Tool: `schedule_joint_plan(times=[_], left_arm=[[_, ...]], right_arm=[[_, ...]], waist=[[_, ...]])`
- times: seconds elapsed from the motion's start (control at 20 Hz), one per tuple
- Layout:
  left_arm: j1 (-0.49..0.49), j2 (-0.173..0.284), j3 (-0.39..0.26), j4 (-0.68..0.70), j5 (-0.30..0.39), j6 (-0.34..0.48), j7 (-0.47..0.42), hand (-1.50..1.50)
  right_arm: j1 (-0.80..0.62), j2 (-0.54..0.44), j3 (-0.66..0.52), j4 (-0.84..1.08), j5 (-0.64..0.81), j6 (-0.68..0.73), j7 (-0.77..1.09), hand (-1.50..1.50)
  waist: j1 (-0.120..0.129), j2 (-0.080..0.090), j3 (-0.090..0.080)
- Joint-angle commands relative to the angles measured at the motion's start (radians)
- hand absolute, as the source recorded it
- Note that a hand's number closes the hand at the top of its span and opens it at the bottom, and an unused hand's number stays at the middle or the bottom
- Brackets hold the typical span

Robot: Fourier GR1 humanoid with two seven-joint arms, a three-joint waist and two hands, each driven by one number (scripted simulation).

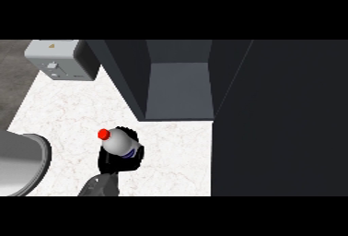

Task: Pick up the bottled water, place it into the cabinet and close the cabinet

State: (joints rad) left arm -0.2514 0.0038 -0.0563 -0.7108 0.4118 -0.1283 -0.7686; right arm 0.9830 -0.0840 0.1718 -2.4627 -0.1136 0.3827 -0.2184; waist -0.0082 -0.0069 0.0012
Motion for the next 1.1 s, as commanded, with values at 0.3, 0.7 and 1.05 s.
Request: schedule_joint_plan(times=[0.3, 0.7, 1.05], left_arm=[[-0.071, -0.004, -0.248, -0.332, 0.038, 0.395, 0.209, 1.50], [-0.291, -0.004, -0.346, -0.284, 0.098, 0.596, 0.328, 1.50], [-0.530, -0.004, -0.325, -0.106, 0.076, 0.696, 0.452, 1.50]], right_arm=[[0.050, -0.003, -0.031, -0.064, -0.074, 0.020, 0.012, -1.50], [-0.008, 0.006, -0.072, -0.046, -0.103, 0.011, 0.012, -1.50], [-0.072, 0.017, -0.068, -0.067, -0.105, -0.015, 0.083, -1.50]], waist=[[-0.004, -0.001, 0.000], [-0.018, 0.006, -0.001], [-0.014, 0.013, -0.001]])
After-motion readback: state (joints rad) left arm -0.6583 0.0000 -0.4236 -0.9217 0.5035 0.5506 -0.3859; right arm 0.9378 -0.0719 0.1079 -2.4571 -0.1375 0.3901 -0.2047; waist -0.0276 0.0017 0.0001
